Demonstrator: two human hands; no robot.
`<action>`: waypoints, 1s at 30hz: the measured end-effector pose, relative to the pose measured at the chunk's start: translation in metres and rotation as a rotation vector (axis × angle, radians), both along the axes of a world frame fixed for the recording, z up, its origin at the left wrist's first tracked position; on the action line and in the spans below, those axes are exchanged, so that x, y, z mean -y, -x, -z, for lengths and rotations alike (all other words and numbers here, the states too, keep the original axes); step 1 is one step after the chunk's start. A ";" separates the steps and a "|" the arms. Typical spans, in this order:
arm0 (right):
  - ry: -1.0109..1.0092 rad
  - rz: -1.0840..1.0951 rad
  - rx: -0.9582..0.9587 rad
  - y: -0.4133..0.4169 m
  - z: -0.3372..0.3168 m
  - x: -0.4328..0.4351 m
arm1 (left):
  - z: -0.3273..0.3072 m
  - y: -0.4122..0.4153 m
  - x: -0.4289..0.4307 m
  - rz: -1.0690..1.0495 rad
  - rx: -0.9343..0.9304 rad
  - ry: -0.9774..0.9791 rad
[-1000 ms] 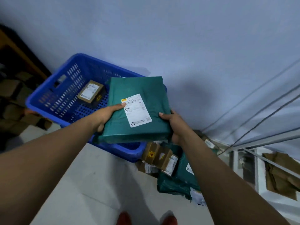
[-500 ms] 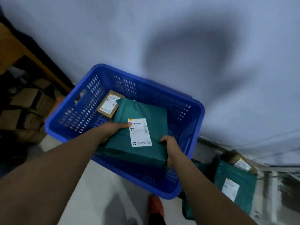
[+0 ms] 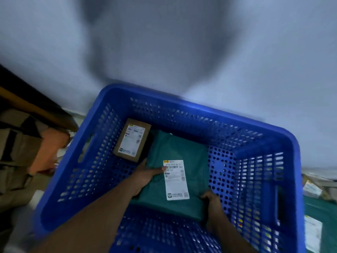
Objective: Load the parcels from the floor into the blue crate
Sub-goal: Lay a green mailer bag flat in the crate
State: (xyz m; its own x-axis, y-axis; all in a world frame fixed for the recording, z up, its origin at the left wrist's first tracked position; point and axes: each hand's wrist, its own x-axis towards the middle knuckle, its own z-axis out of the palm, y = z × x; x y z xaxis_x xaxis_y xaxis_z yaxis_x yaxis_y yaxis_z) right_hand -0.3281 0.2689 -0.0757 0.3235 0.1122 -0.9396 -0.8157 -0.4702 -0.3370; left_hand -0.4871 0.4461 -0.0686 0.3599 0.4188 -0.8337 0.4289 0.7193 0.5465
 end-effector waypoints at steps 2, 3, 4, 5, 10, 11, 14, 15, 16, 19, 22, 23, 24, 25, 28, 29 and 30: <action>-0.013 0.028 -0.006 0.010 0.016 -0.008 | 0.016 0.006 -0.009 0.014 0.009 -0.014; -0.021 0.015 0.008 0.014 0.021 -0.011 | 0.025 0.009 -0.013 0.026 0.004 -0.028; -0.029 -0.007 0.035 0.016 0.028 -0.015 | 0.033 0.013 -0.015 0.049 -0.029 -0.061; -0.039 -0.033 0.057 0.019 0.035 -0.020 | 0.038 0.018 -0.016 0.072 -0.072 -0.112; -0.063 -0.185 0.091 0.032 0.055 -0.030 | 0.053 0.036 0.000 0.359 -0.416 -0.539; -0.063 -0.207 0.097 0.031 0.054 -0.032 | 0.052 0.035 0.004 0.368 -0.444 -0.541; -0.072 -0.219 0.093 0.028 0.050 -0.042 | 0.055 0.029 0.010 0.338 -0.532 -0.492; -0.088 -0.215 0.090 0.028 0.051 -0.045 | 0.057 0.027 0.010 0.335 -0.542 -0.508; -0.103 -0.216 0.093 0.028 0.052 -0.047 | 0.058 0.026 0.008 0.322 -0.545 -0.535; -0.152 -0.188 0.085 0.029 0.059 -0.056 | 0.057 0.024 -0.001 0.256 -0.548 -0.563; -0.176 -0.132 0.097 0.026 0.062 -0.063 | 0.052 0.020 -0.007 0.140 -0.480 -0.514; -0.185 -0.118 0.101 0.024 0.063 -0.063 | 0.053 0.021 -0.006 0.088 -0.434 -0.483; -0.181 -0.109 0.103 0.022 0.063 -0.063 | 0.055 0.024 -0.005 0.030 -0.393 -0.451; -0.174 -0.090 0.101 0.020 0.064 -0.062 | 0.055 0.026 -0.002 -0.049 -0.382 -0.412; -0.086 -0.062 0.120 0.022 0.063 -0.056 | 0.064 0.035 0.010 -0.297 -0.551 -0.318; -0.015 -0.083 0.113 0.025 0.065 -0.051 | 0.071 0.039 0.013 -0.374 -0.623 -0.203; 0.061 -0.110 0.084 0.028 0.066 -0.045 | 0.070 0.039 0.018 -0.447 -0.659 -0.051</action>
